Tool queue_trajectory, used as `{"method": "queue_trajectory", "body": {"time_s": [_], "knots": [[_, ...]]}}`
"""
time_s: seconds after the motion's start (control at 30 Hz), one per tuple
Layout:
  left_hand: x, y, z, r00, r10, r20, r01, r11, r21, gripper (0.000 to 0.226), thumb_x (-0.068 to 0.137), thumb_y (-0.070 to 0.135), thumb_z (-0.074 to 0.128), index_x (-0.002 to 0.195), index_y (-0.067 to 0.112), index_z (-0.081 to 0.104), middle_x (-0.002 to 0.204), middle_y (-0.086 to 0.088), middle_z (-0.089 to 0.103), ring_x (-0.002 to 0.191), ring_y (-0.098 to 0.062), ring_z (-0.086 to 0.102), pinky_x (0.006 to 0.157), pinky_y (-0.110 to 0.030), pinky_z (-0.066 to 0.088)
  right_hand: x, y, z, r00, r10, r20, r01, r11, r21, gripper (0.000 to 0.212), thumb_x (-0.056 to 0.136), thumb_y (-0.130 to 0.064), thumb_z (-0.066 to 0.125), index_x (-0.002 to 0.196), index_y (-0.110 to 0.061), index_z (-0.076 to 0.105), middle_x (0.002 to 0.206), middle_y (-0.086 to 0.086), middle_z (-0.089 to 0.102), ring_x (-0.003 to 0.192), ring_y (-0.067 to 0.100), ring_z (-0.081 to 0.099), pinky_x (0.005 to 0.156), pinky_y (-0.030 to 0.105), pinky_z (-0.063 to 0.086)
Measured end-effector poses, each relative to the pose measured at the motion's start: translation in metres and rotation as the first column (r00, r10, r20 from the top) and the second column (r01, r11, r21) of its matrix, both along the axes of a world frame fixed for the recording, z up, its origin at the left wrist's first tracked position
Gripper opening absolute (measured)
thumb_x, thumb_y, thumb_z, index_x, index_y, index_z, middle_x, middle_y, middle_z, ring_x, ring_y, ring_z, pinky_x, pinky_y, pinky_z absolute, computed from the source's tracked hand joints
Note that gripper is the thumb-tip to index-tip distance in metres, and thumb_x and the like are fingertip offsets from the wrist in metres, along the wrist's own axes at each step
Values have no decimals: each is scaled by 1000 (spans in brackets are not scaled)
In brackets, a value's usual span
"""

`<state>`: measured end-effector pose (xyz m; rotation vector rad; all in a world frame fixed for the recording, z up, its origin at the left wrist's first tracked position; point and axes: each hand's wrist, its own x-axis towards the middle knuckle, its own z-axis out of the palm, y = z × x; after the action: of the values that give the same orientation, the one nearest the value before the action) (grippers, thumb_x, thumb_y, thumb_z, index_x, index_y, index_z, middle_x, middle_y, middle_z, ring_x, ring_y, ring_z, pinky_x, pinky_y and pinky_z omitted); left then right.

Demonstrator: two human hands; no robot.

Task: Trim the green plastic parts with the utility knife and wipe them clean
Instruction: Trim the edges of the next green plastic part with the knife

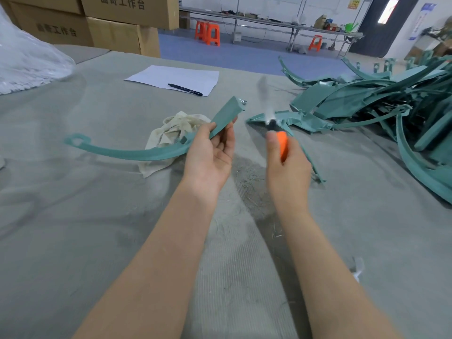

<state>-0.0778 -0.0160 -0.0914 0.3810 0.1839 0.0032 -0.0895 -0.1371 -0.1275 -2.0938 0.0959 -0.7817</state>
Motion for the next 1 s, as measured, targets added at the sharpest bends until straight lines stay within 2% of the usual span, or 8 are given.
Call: {"method": "queue_trajectory", "body": {"time_s": [0.13, 0.2, 0.3, 0.53, 0.6, 0.7, 0.8, 1.0], "knots": [[1, 1, -1, 1000, 21, -21, -21, 1000, 1, 11, 96, 4, 49, 96, -3, 58, 101, -21, 68, 73, -16, 67, 58, -18, 56, 4, -16, 3, 996, -45, -79, 50, 997, 65, 40, 95, -56, 40, 70, -25, 40, 60, -10, 39, 56, 7, 36, 63, 31, 30], [1, 0, -2, 1000, 9, -18, -9, 1000, -11, 11, 96, 5, 50, 93, -2, 57, 100, -20, 68, 72, -15, 67, 58, -18, 56, 4, -13, 4, 998, -13, -60, 19, 994, 103, 45, 96, -55, 40, 68, -20, 44, 61, -7, 43, 57, 9, 39, 59, 33, 29], [1, 1, -2, 1000, -3, 10, 3, 1000, -13, 11, 96, 5, 50, 93, -1, 58, 92, -17, 69, 65, -13, 67, 60, -18, 56, 1, -6, 6, 997, 53, -64, -43, 988, 145, 59, 97, -56, 36, 85, -2, 58, 77, 7, 60, 69, 20, 51, 62, 26, 38], [0, 0, -4, 999, -26, 47, 23, 998, 53, 11, 95, 7, 51, 96, 1, 60, 93, -14, 69, 60, -9, 65, 59, -16, 55, -5, 0, 17, 970, 229, -80, -196, 934, 299, 77, 79, -69, 44, 90, 7, 53, 66, 4, 39, 59, 14, 37, 56, 28, 34], [0, -1, -4, 999, -19, 43, 14, 994, 107, 10, 95, 8, 51, 96, 3, 60, 96, -13, 67, 60, -9, 64, 58, -17, 53, -7, -2, 20, 946, 321, -48, -266, 851, 452, 69, 82, -59, 55, 87, 10, 50, 66, 7, 38, 58, 20, 34, 55, 32, 31], [0, -3, -4, 998, 1, 55, -12, 980, 197, 11, 95, 7, 52, 103, 4, 58, 86, -9, 65, 59, -9, 64, 57, -17, 52, -8, -7, 24, 917, 399, 4, -311, 707, 635, 37, 91, -37, 63, 80, -2, 60, 60, -2, 54, 47, 12, 37, 48, 24, 32], [0, -6, -3, 997, 13, 73, -33, 959, 283, 11, 94, 6, 53, 103, 6, 59, 80, -5, 65, 59, -9, 64, 56, -17, 51, -8, -10, 27, 897, 441, 12, -328, 648, 688, 21, 92, -32, 64, 84, -13, 67, 69, -6, 67, 44, 7, 40, 47, 20, 35], [-2, -12, -3, 994, 2, 114, -50, 904, 425, 18, 95, 7, 52, 113, 7, 56, 84, -4, 65, 58, -7, 65, 56, -17, 51, -10, -8, 30, 875, 483, 46, -365, 594, 717, 12, 92, -18, 64, 81, -13, 64, 66, -4, 66, 44, 8, 39, 46, 19, 35]]}}
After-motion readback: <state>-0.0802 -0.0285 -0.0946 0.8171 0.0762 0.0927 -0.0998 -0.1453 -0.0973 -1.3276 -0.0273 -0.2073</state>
